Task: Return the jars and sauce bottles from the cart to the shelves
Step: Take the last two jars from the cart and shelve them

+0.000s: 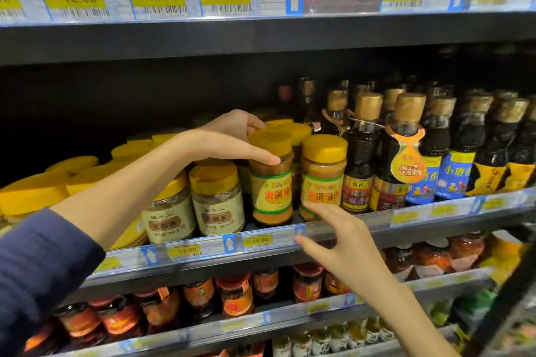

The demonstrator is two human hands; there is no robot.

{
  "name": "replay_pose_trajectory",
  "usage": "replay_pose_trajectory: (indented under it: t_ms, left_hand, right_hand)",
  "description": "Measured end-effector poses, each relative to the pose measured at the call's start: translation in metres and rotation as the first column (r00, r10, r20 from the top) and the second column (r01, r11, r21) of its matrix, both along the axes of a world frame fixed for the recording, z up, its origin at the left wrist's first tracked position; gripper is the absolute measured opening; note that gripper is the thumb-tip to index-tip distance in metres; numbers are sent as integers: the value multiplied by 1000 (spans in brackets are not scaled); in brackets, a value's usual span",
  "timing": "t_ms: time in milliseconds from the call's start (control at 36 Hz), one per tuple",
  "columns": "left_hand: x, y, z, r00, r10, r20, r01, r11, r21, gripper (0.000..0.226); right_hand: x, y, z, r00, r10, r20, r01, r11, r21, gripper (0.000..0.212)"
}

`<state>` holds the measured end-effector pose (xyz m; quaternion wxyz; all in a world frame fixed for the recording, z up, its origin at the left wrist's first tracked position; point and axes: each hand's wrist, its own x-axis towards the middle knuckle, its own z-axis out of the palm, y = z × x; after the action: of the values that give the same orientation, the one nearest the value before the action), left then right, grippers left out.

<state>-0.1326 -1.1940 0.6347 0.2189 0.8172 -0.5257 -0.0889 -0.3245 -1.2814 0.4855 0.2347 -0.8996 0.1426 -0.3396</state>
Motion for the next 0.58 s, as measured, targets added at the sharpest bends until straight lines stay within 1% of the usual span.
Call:
replay_pose_trajectory:
  t_ms: [111, 167, 250, 361, 500, 583]
  left_hand:
    - [-2, -1, -3, 999, -13, 46, 13, 1000, 9, 84]
    - [-3, 0, -5, 999, -4, 49, 4, 1000, 11, 85]
    - [-4, 2, -9, 999, -2, 47, 1, 1000, 23, 87]
    - [-2, 2, -13, 998, -11, 65, 8, 999, 39, 84]
    - [3, 4, -10, 996, -43, 80, 35, 994, 108, 85]
    - [4, 3, -8, 992, -50, 119, 33, 990, 138, 85]
  right_hand:
    - [-2, -2, -17, 997, -69, 21, 71, 985, -157, 49]
    - [-2, -3, -24, 995, -97, 7, 96, 969, -226, 50]
    - [-4, -3, -28, 995, -96, -29, 84, 958, -275, 53]
    - [-4, -4, -30, 997, -79, -22, 69, 956, -287, 53]
    - [-4, -4, -32, 998, -60, 7, 60, 959, -276, 51]
    - [-4, -3, -32, 998, -58, 4, 57, 964, -262, 51]
